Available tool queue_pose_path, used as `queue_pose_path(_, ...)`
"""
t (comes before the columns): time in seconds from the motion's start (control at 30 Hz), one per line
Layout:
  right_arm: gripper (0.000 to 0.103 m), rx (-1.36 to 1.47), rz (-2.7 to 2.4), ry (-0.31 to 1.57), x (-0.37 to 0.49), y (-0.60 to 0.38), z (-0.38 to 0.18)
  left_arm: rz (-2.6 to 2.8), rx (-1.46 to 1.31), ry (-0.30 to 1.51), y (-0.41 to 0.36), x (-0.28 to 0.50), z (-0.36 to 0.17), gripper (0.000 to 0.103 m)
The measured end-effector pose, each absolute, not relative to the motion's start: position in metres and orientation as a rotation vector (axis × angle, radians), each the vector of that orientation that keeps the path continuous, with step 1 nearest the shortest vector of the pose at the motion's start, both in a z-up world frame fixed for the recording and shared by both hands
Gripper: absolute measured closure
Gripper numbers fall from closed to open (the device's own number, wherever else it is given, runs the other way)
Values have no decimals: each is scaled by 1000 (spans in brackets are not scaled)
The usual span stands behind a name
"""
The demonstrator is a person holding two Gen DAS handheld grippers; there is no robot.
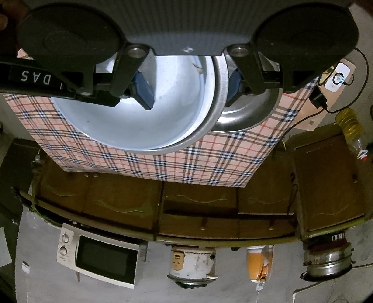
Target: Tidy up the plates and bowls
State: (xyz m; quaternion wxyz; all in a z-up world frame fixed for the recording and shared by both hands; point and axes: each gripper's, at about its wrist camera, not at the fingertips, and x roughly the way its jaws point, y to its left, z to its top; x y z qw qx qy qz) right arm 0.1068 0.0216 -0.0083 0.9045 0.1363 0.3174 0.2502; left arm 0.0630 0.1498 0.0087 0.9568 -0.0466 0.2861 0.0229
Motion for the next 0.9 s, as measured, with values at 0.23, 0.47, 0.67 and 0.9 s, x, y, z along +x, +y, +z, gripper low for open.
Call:
queue_pose_path(0.23, 51, 281, 525, 653, 117, 41, -6, 53, -94, 575, 168, 71, 12, 37)
queue_pose_path(0.47, 51, 284, 542, 640, 130, 64, 1, 64, -87, 560, 187, 82, 19, 37)
queue_pose_path(0.67, 51, 281, 556, 639, 141, 79, 4, 70, -85, 555, 199, 89, 21, 37)
queue_pose_path(0.9, 51, 286, 551, 656, 149, 89, -5, 69, -87, 570, 208, 96, 13, 37)
